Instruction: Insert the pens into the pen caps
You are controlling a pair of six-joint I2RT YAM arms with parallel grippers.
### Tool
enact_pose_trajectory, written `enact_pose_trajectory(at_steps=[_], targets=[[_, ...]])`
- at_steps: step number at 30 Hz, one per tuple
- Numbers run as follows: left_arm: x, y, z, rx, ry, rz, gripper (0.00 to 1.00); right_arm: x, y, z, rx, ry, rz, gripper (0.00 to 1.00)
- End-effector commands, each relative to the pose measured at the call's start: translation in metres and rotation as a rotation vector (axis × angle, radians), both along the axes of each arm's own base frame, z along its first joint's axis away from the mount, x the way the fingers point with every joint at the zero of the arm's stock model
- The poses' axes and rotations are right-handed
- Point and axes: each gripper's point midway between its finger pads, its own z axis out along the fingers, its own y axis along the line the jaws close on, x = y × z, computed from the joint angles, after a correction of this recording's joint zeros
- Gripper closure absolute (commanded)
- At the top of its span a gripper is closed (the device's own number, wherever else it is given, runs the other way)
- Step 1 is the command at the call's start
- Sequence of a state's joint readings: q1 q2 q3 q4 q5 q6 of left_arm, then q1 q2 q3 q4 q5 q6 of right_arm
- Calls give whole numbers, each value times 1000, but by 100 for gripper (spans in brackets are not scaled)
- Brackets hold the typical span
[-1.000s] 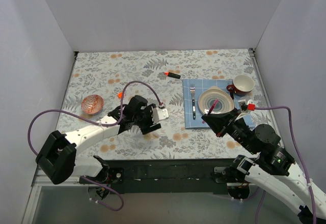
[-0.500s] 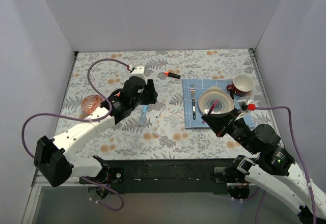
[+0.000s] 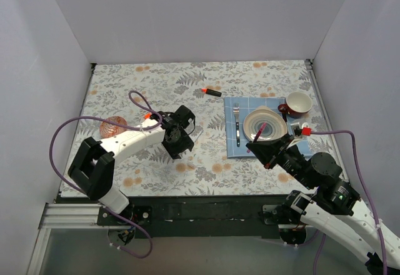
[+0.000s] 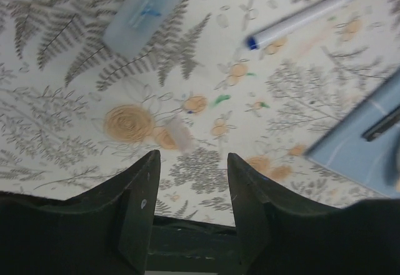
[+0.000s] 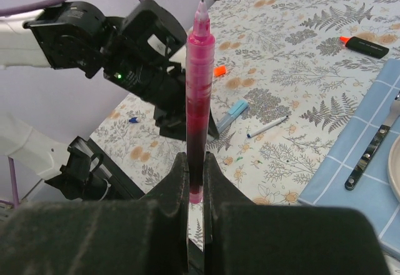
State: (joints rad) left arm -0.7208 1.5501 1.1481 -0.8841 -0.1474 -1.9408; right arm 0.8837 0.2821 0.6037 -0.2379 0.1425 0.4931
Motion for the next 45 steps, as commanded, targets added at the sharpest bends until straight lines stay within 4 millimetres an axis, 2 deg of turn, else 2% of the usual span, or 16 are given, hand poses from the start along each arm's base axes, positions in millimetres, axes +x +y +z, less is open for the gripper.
enact_pose_trajectory(at_steps=[1,3,6,9,11,13,22,27,30,31,33,37,41,45], targets=[[-15,-11,7,-168,162,545,52,0,-3,7,25,-19,-8,99],[-16,-13,4,-164,167,551,50,-1,-5,6,26,-20,-14,99],[-26,-18,-12,-151,220,560,48,0,-6,4,25,-21,-22,99],[-27,-28,-27,-166,229,545,47,-1,-5,2,22,-18,-14,99],[-21,-41,-32,-210,219,510,47,-1,-4,3,18,-17,-8,99],[-19,-44,-34,-214,219,509,47,-2,-4,4,15,-19,-4,99],[-17,-35,-62,-122,233,556,48,-4,-8,10,17,-32,-9,99],[-15,-32,-69,-89,225,565,52,-5,-7,10,16,-32,-1,99],[-17,-30,-75,-67,236,555,62,-5,-7,9,15,-29,-1,99],[-18,-29,-76,-60,236,553,68,-5,-7,9,17,-29,-1,99],[-17,-28,-77,-55,229,538,72,-5,-6,8,22,-25,2,99],[-14,-29,-75,-60,205,511,81,-6,-3,5,17,-16,15,99],[-11,-33,-68,-91,178,462,99,-5,3,-7,0,16,31,99],[-2,-36,-50,-125,107,411,100,-10,20,-29,-8,69,110,99]])
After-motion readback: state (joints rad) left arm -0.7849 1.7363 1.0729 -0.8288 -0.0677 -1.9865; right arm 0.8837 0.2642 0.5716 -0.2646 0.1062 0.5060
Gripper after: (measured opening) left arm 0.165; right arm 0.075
